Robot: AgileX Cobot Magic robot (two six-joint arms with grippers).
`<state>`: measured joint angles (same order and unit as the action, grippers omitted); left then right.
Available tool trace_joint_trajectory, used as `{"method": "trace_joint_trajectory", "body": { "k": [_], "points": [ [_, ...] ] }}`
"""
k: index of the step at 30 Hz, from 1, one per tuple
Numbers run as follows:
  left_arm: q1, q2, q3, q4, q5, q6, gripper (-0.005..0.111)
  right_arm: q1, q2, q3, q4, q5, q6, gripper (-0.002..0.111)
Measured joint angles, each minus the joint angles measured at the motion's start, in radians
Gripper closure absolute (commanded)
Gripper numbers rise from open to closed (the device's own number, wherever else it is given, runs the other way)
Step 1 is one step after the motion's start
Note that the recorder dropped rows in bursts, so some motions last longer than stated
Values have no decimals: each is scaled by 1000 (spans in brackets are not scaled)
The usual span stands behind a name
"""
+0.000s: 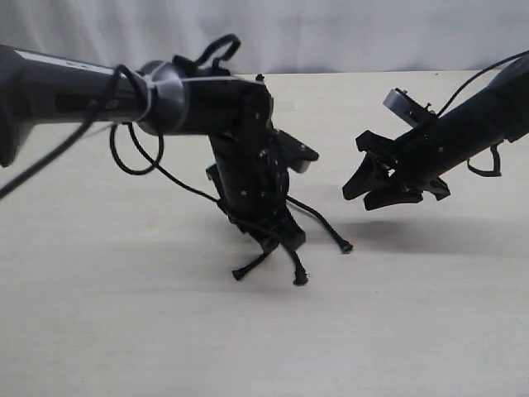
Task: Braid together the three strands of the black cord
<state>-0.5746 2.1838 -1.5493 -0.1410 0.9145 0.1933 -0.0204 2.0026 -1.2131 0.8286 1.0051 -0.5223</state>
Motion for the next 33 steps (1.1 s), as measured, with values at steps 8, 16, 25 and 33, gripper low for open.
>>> {"method": "trace_joint_trajectory", "body": {
  "k": [8, 16, 25, 33],
  "points": [
    [136, -231, 47, 102, 1, -36, 58, 110, -89, -10, -150, -12, 57, 73],
    [179, -346, 312, 110, -114, -36, 58, 378, -89, -10, -477, -134, 275, 58],
    [179, -467, 474, 57, -241, -34, 58, 511, -31, -10, -643, -197, 428, 59],
    [179, -473, 478, 8, -262, -34, 58, 576, 46, -22, -693, -238, 478, 86]
  ]
}}
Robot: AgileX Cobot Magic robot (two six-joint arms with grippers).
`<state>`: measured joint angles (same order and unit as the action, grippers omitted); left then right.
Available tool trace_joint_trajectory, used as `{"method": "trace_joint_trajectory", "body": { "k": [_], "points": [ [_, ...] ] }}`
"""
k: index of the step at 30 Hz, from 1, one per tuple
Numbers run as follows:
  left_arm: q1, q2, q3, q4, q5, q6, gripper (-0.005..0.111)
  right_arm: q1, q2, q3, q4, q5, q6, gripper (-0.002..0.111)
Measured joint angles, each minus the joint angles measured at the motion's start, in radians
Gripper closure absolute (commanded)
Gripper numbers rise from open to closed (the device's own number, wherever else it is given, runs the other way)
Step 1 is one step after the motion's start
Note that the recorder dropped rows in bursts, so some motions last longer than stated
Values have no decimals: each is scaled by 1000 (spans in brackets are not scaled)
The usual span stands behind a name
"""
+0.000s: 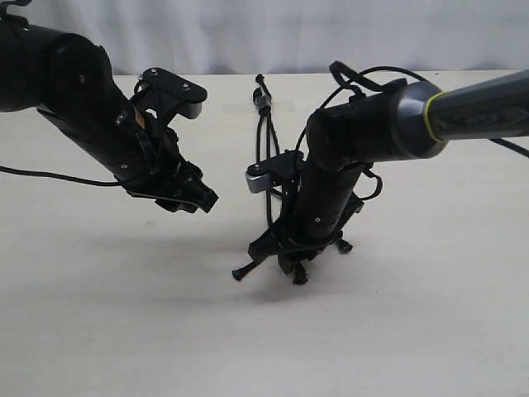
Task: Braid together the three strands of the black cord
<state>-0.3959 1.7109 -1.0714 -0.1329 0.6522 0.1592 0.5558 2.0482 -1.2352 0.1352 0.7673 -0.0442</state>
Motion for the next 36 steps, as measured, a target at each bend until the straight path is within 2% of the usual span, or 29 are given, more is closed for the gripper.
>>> {"method": "trace_joint_trajectory", "body": {
  "k": [2, 14, 23, 28, 31, 33, 36],
  "points": [
    [0, 0, 0, -2, -2, 0, 58, 11, 9, -11, -63, 2, 16, 104],
    [0, 0, 0, -2, -22, 0, 58, 25, 6, -103, -426, 67, 29, 104],
    [0, 0, 0, -2, -22, 0, 58, 25, 6, -105, -649, -22, 37, 104],
    [0, 0, 0, -2, -8, 0, 58, -26, 6, -105, -655, -123, 81, 104],
    [0, 0, 0, -2, -13, 0, 58, -101, 16, -105, -448, -117, 60, 104],
    [0, 0, 0, -2, -30, 0, 58, -116, 45, -105, -345, -97, 10, 104],
    [0, 0, 0, -2, -35, 0, 58, -120, 65, -107, -314, -98, -28, 104]
  ]
}}
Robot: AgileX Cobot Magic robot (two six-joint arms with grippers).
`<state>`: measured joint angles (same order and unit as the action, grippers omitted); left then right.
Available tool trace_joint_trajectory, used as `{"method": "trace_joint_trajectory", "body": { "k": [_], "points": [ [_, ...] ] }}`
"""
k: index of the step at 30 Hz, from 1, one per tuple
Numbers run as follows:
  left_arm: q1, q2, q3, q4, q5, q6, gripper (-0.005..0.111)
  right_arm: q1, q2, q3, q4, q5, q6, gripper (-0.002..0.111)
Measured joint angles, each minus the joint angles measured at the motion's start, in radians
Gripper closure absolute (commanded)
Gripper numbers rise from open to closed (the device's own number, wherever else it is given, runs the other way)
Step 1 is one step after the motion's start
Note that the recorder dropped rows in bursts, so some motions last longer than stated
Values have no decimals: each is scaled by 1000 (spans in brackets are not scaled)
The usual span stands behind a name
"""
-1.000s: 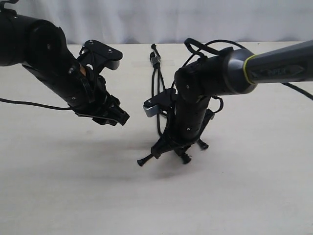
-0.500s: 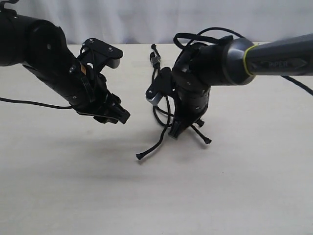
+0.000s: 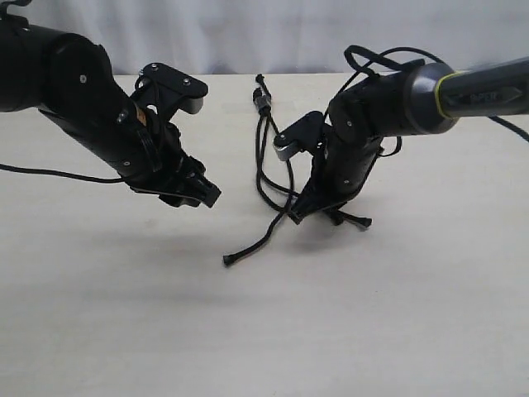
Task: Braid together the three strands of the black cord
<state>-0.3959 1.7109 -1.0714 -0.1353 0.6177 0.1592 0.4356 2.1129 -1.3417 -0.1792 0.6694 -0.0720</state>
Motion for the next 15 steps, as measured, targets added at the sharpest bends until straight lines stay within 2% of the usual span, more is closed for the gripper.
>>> {"method": "trace_joint_trajectory", "body": {
  "k": [4, 15],
  "points": [
    [0, 0, 0, 0, 0, -2, 58, 0, -4, 0, 5, -4, -151, 104],
    [0, 0, 0, 0, -46, -2, 58, 0, -93, 0, 11, -41, -332, 104]
  ]
}}
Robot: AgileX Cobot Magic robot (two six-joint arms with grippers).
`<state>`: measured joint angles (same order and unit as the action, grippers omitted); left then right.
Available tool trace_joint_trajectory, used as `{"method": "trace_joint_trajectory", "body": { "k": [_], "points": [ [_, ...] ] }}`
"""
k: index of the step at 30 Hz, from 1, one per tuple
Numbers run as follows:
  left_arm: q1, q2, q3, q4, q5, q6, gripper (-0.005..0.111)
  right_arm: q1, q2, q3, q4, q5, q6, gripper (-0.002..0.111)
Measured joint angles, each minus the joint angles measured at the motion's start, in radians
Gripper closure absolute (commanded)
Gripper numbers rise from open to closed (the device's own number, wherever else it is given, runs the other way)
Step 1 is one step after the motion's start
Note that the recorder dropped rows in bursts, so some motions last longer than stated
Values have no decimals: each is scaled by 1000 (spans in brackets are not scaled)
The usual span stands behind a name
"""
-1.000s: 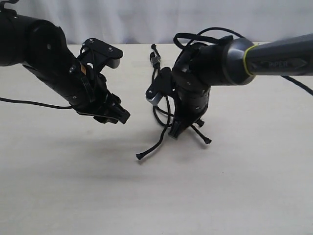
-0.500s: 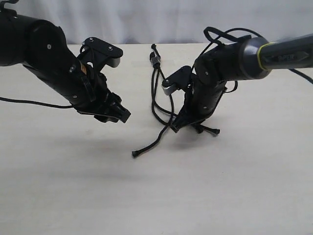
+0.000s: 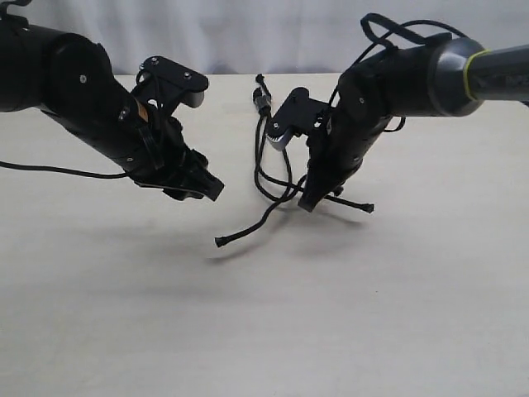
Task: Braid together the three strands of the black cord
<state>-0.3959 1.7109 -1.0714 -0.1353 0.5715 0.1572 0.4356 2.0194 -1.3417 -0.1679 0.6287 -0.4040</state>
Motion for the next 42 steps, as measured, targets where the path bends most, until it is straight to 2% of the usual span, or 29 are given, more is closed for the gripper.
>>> {"method": "trace_joint_trajectory", "body": {
  "k": [10, 12, 15, 17, 21, 25, 30, 35, 42],
  "points": [
    [0, 0, 0, -3, -4, 0, 58, 0, 120, 0, -1, -125, -50, 104],
    [0, 0, 0, -3, -4, 0, 58, 0, 124, -6, 15, -121, -39, 104],
    [0, 0, 1, -3, -14, 0, 59, -4, 127, -20, 155, -31, -25, 104],
    [0, 5, 22, -26, -46, 0, 64, -4, 123, -20, 262, 67, -25, 104],
    [0, 83, 46, -111, -68, 0, 93, -4, 118, -20, 452, 213, -23, 104],
    [0, 159, 46, -190, -138, 0, 106, -4, 116, 28, 610, 269, -19, 104],
    [0, 280, 46, -282, -176, 0, 107, -4, 108, 48, 645, 273, -21, 104],
    [0, 298, 40, -398, -181, 0, 107, -4, 105, 50, 656, 274, -21, 104],
    [0, 302, 40, -459, -154, 20, 107, -4, 105, 57, 698, 274, -17, 103]
  ]
}}
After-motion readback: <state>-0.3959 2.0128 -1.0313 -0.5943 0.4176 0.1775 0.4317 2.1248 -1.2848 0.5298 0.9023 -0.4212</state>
